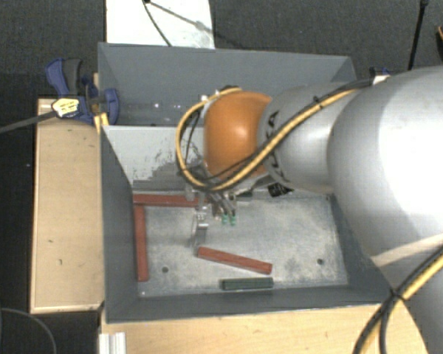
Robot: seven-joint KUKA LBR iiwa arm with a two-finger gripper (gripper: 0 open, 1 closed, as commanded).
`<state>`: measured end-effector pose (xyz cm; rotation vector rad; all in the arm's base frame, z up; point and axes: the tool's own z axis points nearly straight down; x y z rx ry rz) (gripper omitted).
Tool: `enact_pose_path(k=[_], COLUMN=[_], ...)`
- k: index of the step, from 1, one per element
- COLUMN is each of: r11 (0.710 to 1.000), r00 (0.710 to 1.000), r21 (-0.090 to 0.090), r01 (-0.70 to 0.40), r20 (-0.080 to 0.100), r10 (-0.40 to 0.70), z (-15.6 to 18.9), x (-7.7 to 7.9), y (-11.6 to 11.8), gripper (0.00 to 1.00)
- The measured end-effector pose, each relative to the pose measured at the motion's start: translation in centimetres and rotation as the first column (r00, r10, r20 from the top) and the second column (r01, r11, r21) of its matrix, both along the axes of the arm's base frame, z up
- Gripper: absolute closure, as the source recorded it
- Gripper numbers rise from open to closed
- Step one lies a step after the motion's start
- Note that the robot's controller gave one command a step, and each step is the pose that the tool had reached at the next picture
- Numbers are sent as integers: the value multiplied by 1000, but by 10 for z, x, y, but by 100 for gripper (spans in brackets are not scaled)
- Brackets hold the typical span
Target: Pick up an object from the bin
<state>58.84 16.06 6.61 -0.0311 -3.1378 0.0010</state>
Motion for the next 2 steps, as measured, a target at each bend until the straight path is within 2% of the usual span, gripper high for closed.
enact_pose_path(k=[1,2], r11=[1000,996], r00=[1000,996], r21=[-1,0], r01=[-14,93], r20=[0,1], r10=[14,-93], z=[35,34], x=[-79,-91], y=[-45,-67], gripper=[0,0])
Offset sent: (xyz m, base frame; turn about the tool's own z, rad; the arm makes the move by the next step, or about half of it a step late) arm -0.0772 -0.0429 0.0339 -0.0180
